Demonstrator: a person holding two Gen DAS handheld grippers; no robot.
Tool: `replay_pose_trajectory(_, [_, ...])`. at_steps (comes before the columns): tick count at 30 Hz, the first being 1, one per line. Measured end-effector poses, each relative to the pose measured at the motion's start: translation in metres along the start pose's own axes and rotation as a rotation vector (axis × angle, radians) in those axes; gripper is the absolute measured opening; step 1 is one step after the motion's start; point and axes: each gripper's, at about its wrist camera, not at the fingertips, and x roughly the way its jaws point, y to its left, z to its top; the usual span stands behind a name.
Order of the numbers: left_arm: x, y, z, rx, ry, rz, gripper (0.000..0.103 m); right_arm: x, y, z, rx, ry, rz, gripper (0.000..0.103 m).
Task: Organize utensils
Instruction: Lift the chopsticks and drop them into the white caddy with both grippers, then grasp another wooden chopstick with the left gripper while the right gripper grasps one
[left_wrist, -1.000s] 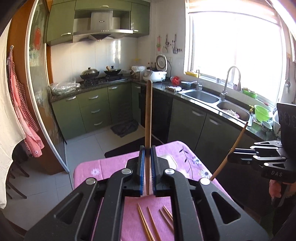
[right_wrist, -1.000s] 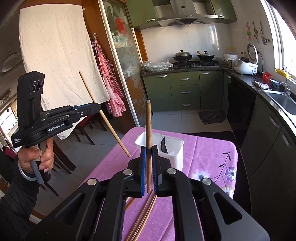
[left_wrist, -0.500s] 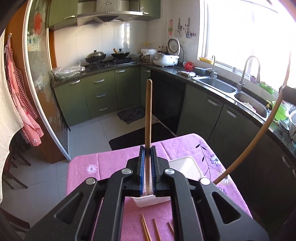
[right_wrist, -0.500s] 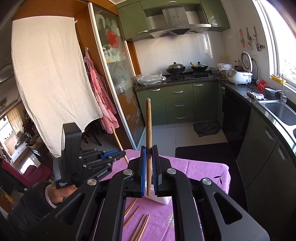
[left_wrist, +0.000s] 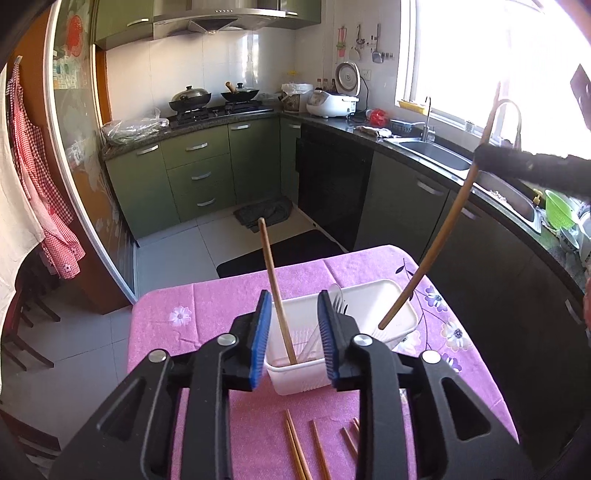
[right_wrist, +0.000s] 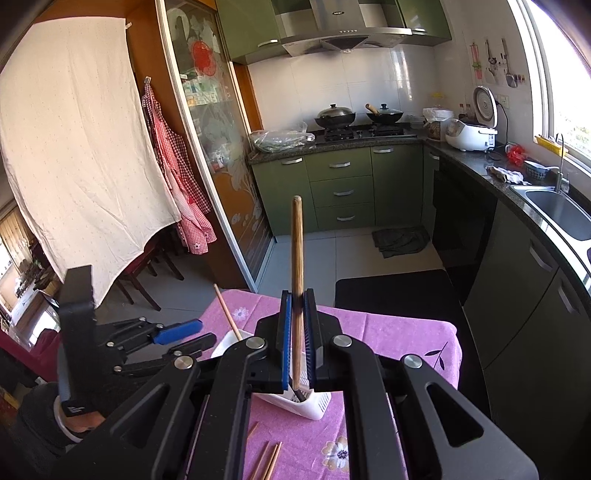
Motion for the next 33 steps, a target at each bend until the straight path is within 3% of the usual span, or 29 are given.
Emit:
replay_pose_trajectory(4, [-0.019, 0.002, -0.012, 0.002, 0.0, -0.013, 0.027, 0.023, 0.005, -0.014, -0.016, 0.04, -0.006, 0.007])
replay_pose_trajectory(12, [-0.03, 0.006, -0.055, -0.005, 0.103, -0.025, 0.027, 0.063, 0.008, -0.04, -0.011, 0.113, -0.007, 0.008])
replay_pose_trajectory(20, [-0.026, 0.007, -0.085, 0.0, 0.189, -0.03, 0.032, 0.031, 0.017, -0.049, -0.029, 0.103, 0.015, 0.009])
replay_pose_trajectory(22, [-0.02, 0.006, -0.095, 0.0, 0.225, -0.031, 0.032, 0.017, 0.019, -0.058, -0.035, 0.098, 0.022, 0.015])
replay_pose_trajectory(27, [0.006, 0.007, -0.123, -0.02, 0.367, -0.028, 0.032, -0.004, 0.021, -0.105, -0.063, 0.162, 0.023, 0.018])
replay_pose_trajectory(33, [0.041, 0.011, -0.151, -0.061, 0.518, -0.025, 0.032, 0.02, 0.006, -0.19, -0.059, 0.358, 0.008, 0.018])
